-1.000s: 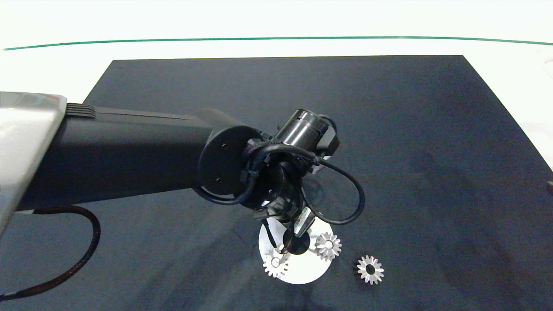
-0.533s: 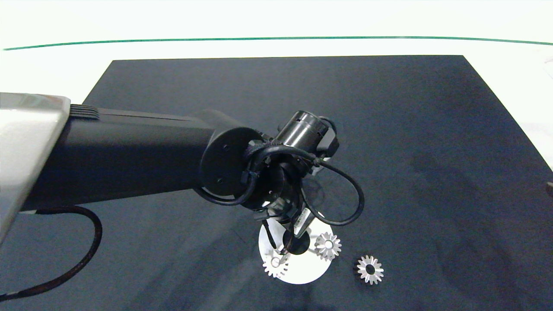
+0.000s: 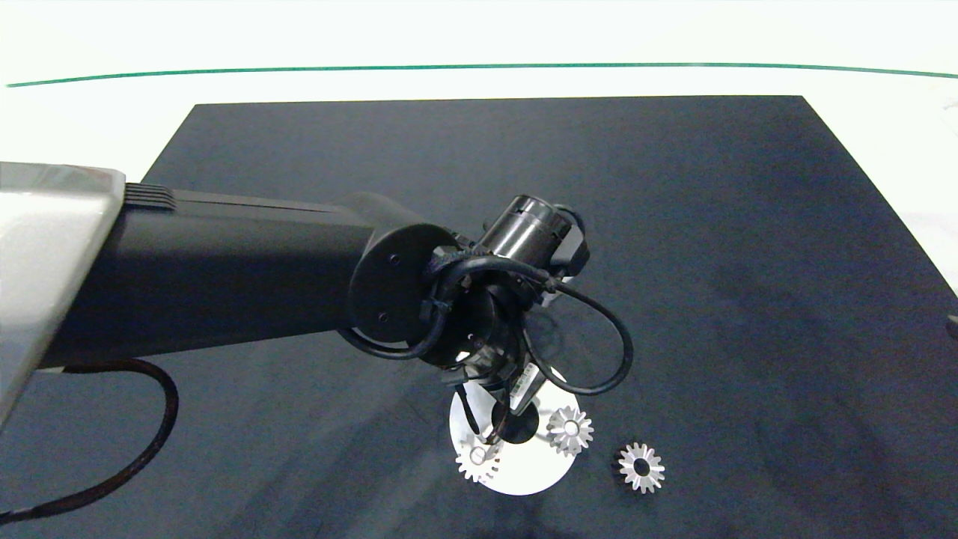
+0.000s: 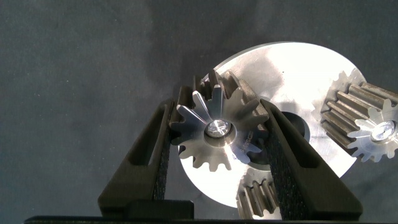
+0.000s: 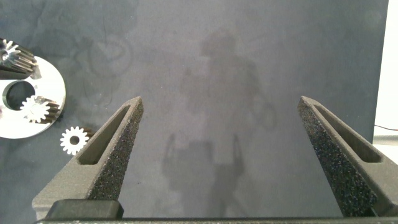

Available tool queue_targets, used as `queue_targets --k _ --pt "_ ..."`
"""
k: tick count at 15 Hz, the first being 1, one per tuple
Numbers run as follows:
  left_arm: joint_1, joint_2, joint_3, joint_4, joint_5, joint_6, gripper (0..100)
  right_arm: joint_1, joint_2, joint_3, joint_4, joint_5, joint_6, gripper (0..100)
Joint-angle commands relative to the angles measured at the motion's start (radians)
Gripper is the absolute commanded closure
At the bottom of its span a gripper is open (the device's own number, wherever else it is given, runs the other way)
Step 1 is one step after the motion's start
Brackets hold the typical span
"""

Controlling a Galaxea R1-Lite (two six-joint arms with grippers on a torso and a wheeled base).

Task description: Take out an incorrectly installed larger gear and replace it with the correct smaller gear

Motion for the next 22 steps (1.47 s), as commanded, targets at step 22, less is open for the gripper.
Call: queue_targets --k 22 --pt "-0.009 -0.046 0.03 0.007 0.003 -0.009 72 -0.001 -0.001 0.0 0.001 0.001 -0.001 0"
